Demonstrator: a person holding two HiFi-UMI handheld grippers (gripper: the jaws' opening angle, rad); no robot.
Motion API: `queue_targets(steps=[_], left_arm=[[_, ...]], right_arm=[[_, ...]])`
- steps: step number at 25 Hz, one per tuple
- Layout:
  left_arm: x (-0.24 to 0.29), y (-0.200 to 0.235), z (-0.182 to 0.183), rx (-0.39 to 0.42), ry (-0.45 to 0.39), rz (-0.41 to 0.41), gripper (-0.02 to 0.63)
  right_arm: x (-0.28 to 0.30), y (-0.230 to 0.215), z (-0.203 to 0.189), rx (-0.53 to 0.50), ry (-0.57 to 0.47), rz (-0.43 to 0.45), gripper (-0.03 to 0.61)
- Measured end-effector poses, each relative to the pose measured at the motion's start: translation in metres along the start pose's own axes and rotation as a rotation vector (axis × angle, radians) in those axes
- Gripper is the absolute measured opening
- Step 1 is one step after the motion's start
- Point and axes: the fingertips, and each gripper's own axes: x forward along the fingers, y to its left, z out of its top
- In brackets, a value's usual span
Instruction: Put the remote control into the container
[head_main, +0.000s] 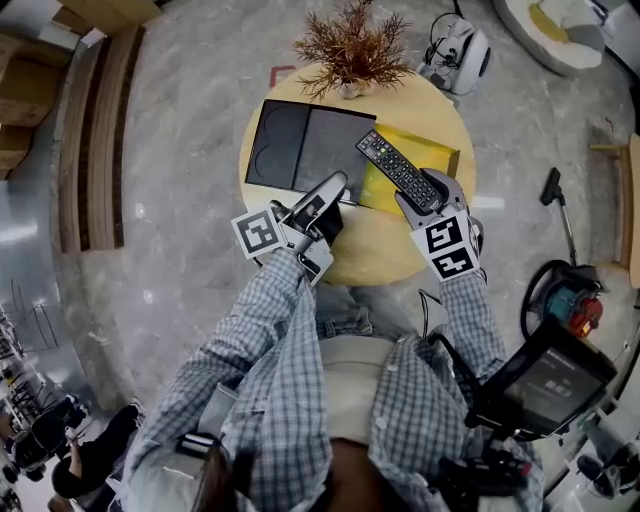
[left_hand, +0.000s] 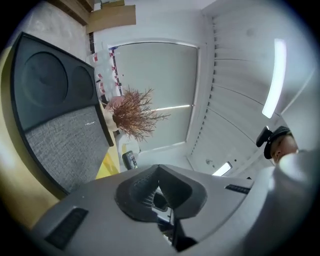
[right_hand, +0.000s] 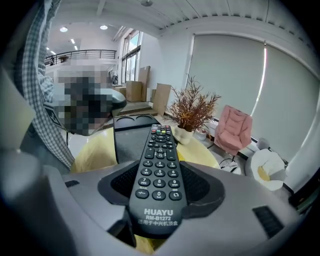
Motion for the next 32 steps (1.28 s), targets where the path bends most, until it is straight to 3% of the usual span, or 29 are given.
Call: queue_targets(steps=[8, 25, 32], left_arm=[[-0.006, 0.007, 0.024, 0.017, -0.09, -0.016, 0.008], [-0.014, 0.017, 0.036, 0.009, -0.106, 0.041, 0.008], [-0.016, 0.019, 0.038, 0.007, -0.112, 0.046, 0.008]], right_arm=[[0.033, -0.013, -0.03, 0.049, 0.056, -0.015, 0.25], [0.074, -0.034, -0.071, 0.188, 0.147, -0.051, 0.25], [0.085, -0.024, -0.084, 0.17, 0.187, -0.019, 0.25]])
